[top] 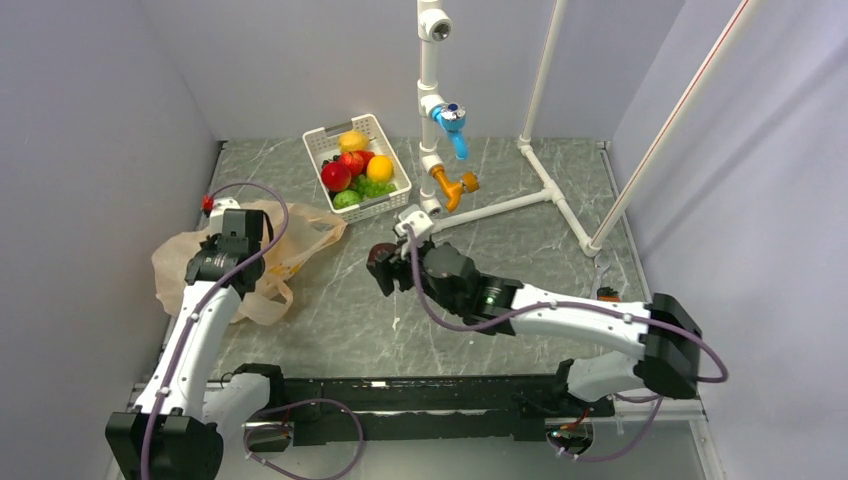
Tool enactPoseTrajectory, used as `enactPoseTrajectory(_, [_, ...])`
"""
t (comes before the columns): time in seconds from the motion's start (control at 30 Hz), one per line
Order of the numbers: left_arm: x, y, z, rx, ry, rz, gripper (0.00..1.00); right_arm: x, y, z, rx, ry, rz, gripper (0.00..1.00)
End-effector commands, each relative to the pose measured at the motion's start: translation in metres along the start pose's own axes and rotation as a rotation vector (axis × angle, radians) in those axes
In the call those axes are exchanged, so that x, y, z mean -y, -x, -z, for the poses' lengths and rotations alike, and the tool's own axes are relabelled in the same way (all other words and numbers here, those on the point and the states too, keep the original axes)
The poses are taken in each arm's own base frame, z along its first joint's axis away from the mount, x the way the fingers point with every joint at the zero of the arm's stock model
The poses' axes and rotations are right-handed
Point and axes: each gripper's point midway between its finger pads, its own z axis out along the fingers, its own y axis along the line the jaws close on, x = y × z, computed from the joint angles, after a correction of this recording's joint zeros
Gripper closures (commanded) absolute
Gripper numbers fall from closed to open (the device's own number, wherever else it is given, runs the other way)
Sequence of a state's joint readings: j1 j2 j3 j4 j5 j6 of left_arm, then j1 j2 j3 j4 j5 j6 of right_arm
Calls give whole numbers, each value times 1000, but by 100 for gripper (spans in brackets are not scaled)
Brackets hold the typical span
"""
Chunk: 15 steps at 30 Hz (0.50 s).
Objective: Take the fake fruits out of the plastic bag
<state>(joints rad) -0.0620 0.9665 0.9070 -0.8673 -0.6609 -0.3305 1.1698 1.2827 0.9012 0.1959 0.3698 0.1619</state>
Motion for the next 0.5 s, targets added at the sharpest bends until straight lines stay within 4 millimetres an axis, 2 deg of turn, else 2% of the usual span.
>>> enactPoseTrajectory(0.0, [-11,16,4,91,38,58,80,5,31,-34,58,-39,9,99])
enactPoseTrajectory(0.03, [-13,15,4,106,39,67,65,6,28,-43,49,-47,17,99])
enactPoseTrajectory(0.1, [-15,17,8,136,24,93,41,10,23,-59,34,-72,42,100])
enactPoseTrajectory(0.17, [-18,20,14,163,11,122,26,15,18,-75,22,-108,70,100])
enactPoseTrajectory(0.33, [-28,30,33,270,-31,199,9,31,6,-116,-19,-208,146,100])
enactPoseTrajectory(0.37, [-28,32,37,301,-58,209,2,35,1,-125,-35,-233,155,100])
enactPoseTrajectory(0.47, [-18,42,49,398,-167,212,0,44,0,-151,-51,-280,220,100])
